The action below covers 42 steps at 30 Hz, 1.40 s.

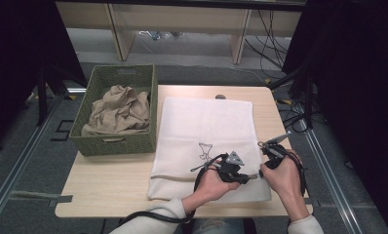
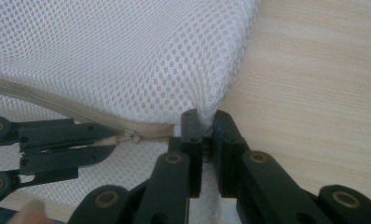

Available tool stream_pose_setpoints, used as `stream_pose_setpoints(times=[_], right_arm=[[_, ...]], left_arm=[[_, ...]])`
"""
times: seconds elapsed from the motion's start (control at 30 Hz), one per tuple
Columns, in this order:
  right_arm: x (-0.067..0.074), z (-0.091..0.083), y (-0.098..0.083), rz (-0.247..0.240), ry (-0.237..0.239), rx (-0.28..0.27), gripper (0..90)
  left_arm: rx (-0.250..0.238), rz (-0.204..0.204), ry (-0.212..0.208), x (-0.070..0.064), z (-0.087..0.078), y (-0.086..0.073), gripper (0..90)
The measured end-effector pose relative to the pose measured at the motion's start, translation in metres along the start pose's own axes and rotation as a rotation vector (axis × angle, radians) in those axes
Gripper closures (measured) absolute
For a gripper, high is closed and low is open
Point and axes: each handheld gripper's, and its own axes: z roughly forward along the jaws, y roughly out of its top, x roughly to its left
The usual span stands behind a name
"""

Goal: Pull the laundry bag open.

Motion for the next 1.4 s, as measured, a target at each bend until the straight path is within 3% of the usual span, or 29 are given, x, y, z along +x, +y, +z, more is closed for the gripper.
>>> stream_pose_setpoints(times=[0.2,0.3,0.37,0.43,0.5,0.63,0.67,0.77,0.8,0.87,0.93,1.13,1.33,1.4], right_arm=[[0.004,0.0,0.0,0.004,0.004,0.001,85.1],[0.001,0.001,0.0,-0.014,-0.029,0.005,85.1],[0.0,0.001,0.0,0.012,-0.003,0.008,85.1],[0.0,0.001,0.0,0.008,-0.006,0.005,85.1],[0.001,0.003,0.001,-0.027,-0.009,-0.015,85.1],[0.001,0.002,0.0,-0.001,-0.02,0.008,85.1],[0.001,0.002,0.0,0.024,-0.009,0.012,85.1],[0.001,0.003,0.0,0.017,-0.013,0.005,85.1],[0.006,0.001,0.0,0.041,-0.017,0.01,85.1],[0.003,0.002,0.0,0.01,-0.016,0.011,85.1],[0.002,0.003,0.0,0.032,-0.035,0.01,85.1],[0.0,0.003,0.0,0.024,-0.015,0.007,85.1],[0.0,0.005,0.0,0.001,-0.038,0.008,85.1],[-0.001,0.006,0.0,0.018,-0.032,0.005,85.1]], left_arm=[[0.008,-0.009,-0.011,0.001,-0.004,-0.001,86.4],[0.001,-0.025,-0.028,0.001,-0.005,-0.002,86.4],[0.01,-0.028,-0.024,0.002,-0.009,-0.003,86.4],[0.007,-0.034,-0.034,0.001,-0.01,-0.003,86.4],[0.015,-0.02,-0.021,0.002,-0.012,-0.003,86.4],[0.023,-0.021,-0.017,0.003,-0.017,-0.005,86.4],[0.02,-0.02,-0.025,0.004,-0.017,-0.006,86.4],[0.023,-0.024,-0.013,0.002,-0.018,-0.006,86.4],[0.019,-0.019,-0.018,0.002,-0.02,-0.006,86.5],[0.026,-0.013,-0.011,0.003,-0.022,-0.006,86.5],[0.031,-0.002,0.004,0.005,-0.025,-0.007,86.5],[0.03,-0.009,0.001,0.007,-0.031,-0.01,86.4],[0.031,-0.018,0.006,0.007,-0.036,-0.012,86.4],[0.036,-0.007,0.006,0.009,-0.038,-0.012,86.4]])
